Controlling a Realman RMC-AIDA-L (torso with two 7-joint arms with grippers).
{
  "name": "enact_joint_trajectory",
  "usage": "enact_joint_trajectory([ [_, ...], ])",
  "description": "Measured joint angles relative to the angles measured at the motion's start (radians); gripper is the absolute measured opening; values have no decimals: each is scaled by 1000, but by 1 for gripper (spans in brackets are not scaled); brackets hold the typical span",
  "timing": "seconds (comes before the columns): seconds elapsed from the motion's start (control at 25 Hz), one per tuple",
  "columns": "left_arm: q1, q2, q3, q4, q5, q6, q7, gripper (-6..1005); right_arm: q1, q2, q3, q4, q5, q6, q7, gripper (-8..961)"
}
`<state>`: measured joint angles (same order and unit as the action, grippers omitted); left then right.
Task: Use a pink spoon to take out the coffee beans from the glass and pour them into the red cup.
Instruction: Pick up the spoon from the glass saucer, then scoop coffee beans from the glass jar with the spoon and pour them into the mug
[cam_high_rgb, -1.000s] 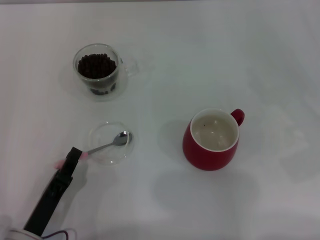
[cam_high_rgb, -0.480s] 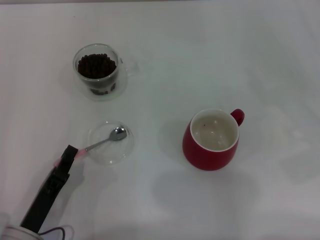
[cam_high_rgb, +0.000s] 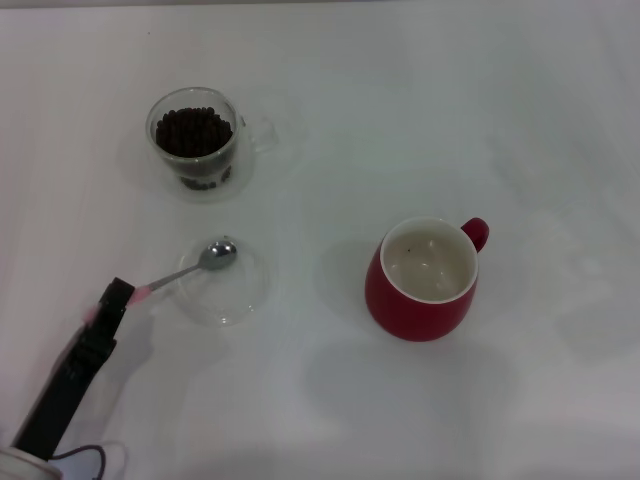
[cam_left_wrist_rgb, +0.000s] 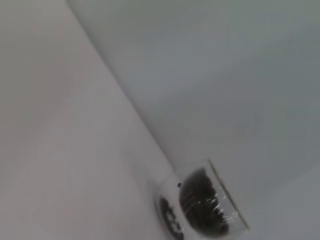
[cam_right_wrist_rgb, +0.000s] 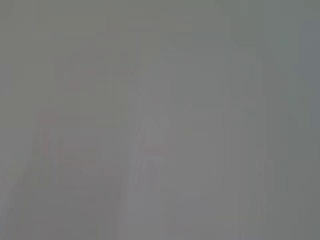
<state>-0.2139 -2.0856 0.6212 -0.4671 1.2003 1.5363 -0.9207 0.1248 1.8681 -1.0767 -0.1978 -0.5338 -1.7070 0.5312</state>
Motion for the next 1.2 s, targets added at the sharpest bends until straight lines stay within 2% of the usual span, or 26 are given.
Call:
enact_joint_trajectory([
  [0.16,-5,5,32,31,0,21,-14,138,5,4,0,0,0,2,0,603],
  [0.48,-9,8,132,181,2,95,-85,137,7,22,14,-7,-2,11,-4,603],
  [0.6,-6,11,184,294,3,129,-140,137,7,31,14,-8,-2,13,-14,603],
  [0.84,6,22,230,517,24,153,-263,137,0,49,14,-9,-1,13,-24,603],
  [0.96,7,47,233,628,43,153,-338,137,-1,62,14,-9,-1,10,-25,603],
  [1.12,4,96,230,734,54,148,-460,138,-2,84,14,-9,-4,1,-26,603],
  [1.2,-4,130,229,795,55,142,-535,138,-2,97,12,-9,-6,0,-33,603],
])
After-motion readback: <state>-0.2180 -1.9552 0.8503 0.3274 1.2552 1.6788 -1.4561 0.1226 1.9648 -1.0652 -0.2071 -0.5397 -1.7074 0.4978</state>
